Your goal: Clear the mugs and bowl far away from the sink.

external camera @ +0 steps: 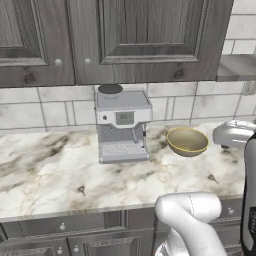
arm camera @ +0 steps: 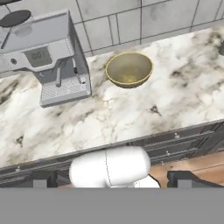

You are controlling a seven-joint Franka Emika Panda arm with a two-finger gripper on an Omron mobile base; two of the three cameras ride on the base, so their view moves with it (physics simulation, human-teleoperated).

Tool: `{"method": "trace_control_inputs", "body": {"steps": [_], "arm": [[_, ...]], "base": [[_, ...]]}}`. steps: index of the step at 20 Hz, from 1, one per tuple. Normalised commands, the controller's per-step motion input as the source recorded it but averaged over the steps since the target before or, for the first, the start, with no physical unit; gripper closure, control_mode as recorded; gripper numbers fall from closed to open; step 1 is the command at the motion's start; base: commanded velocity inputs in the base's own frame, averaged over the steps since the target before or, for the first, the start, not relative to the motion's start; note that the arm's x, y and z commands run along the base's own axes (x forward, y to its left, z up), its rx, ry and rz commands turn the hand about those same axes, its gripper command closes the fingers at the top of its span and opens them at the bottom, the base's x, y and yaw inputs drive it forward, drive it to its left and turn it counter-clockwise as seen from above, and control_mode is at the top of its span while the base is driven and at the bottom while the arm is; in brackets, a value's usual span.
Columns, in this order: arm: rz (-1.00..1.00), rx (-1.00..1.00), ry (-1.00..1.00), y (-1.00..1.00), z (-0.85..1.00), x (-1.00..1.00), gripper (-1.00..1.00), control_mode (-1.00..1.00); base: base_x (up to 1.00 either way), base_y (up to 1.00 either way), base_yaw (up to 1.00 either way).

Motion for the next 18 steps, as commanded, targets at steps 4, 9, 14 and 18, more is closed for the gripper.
{"method": "trace_control_inputs", "body": {"steps": [4, 9, 14, 18], "arm": [[0.05, -0.04, 0.01, 0.07, 0.0, -0.04, -1.0, 1.0], [0.0, 0.0, 0.0, 0.0, 0.0, 0.0, -1.0, 1.0], [0.0, 0.0, 0.0, 0.0, 0.0, 0.0, -1.0, 1.0], [0.0, 0.0, 0.0, 0.0, 0.0, 0.0, -1.0, 1.0]], "base": [[-0.1, 0.25, 0.06], [-0.36, 0.99, 0.06], [-0.6, 1.0, 0.4], [-0.43, 1.0, 0.6]]}}
